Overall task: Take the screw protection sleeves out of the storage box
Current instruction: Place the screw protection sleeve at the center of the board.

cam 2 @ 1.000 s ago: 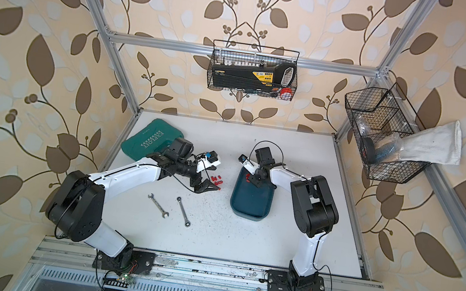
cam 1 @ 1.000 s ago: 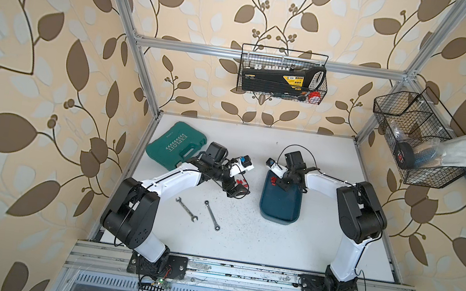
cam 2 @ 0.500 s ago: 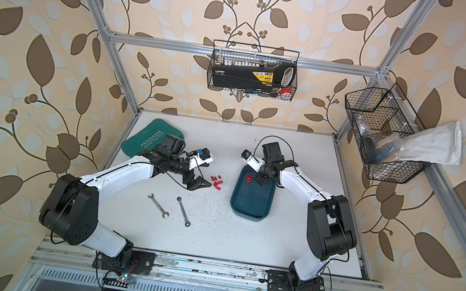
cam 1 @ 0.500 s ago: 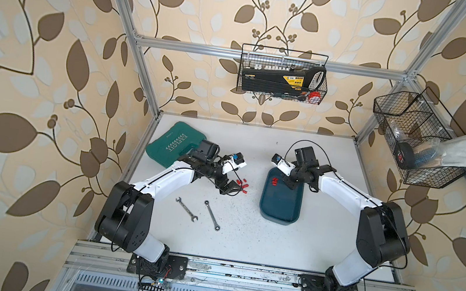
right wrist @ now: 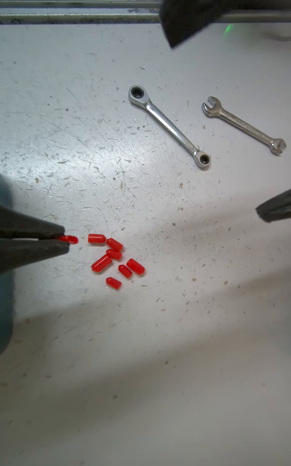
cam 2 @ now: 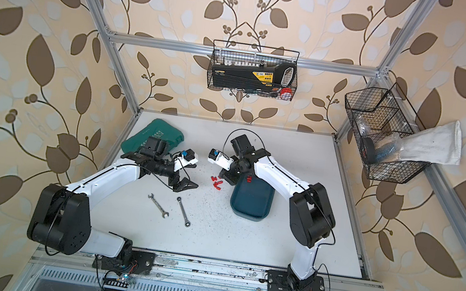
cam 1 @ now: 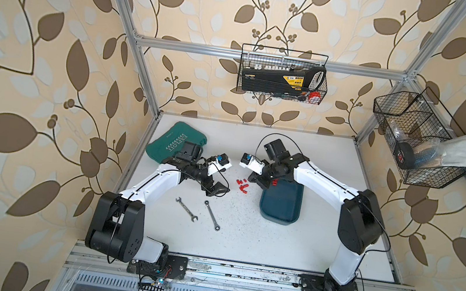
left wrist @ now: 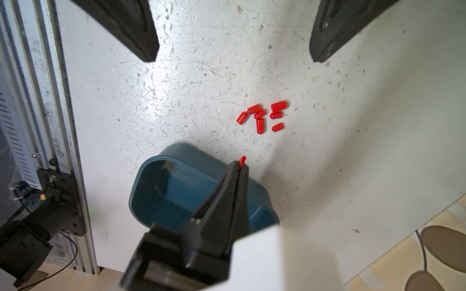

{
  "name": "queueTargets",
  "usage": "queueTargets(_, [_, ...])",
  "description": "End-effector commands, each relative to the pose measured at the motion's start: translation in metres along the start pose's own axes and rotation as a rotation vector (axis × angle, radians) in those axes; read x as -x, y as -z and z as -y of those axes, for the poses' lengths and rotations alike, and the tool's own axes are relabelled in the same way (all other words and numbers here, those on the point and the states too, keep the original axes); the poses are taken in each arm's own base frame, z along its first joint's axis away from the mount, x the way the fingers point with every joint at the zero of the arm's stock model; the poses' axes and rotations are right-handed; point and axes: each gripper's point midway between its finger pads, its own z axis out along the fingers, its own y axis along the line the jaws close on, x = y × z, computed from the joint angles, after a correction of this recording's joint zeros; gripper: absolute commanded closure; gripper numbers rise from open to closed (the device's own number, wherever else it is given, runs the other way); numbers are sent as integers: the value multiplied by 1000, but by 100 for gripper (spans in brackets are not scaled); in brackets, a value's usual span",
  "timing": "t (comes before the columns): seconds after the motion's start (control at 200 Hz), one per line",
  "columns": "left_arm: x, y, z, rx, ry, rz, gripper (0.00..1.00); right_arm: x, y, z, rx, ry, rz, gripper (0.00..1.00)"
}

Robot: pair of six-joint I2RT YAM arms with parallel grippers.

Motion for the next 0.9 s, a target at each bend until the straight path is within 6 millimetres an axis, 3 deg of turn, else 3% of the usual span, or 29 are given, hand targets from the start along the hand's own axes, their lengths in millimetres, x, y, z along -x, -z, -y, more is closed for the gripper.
queueTargets(0.0, [11,10,7,-22,-25,47,1,-15,-26,11,-9,-74,-89,100])
queueTargets(0.155, [16,13,9,-30,-21,57,1,-35,-52,22,-25,-76,-171,100])
queueTargets(0.325, [18,14,10,-26,-28,63,1,-45,-64,19,8,-86,-202,97])
queueTargets(0.5, [17,13,9,-31,-20,61,1,-47,-66,19,12,-83,-215,84])
queueTargets(0.685, [21,14,11,-43,-19,74,1,-36,-45,25,-3,-88,-172,71])
queueTargets(0.895, [26,15,12,-55,-20,93,1,-17,6,27,7,-95,-73,65])
